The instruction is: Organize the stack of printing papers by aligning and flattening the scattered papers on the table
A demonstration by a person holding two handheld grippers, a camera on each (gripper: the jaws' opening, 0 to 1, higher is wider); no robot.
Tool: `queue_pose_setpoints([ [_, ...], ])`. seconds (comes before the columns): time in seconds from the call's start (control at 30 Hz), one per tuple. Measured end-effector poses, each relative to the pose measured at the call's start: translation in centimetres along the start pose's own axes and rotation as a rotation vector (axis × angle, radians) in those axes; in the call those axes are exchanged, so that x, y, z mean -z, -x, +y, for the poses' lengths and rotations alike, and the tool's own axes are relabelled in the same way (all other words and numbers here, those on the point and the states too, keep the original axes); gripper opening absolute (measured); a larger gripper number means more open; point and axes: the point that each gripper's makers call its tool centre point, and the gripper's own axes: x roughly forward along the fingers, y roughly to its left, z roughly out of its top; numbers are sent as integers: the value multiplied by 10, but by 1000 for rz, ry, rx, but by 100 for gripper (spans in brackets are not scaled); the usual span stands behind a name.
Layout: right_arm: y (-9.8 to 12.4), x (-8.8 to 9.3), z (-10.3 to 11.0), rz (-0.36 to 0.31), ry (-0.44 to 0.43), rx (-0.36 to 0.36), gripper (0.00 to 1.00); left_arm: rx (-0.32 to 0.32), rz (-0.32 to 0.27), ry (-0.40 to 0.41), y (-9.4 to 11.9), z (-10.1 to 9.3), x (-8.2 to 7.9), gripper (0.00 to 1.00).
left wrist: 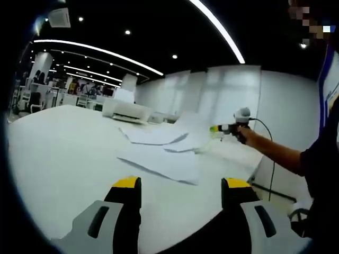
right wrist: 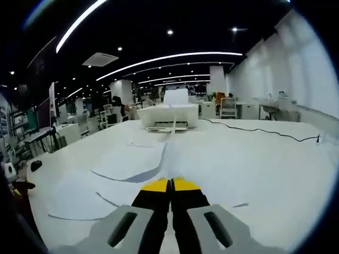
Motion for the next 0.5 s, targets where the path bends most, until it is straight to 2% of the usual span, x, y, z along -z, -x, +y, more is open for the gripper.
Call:
queue_pose_setpoints([
  [0.27,15,-33,-4,-27,76,14,0,5,-7,12,-5,1,-1,64],
  [0.5,23,-42,-1,-54,82,10,0,14,-4,15,-8,-2,2,63],
])
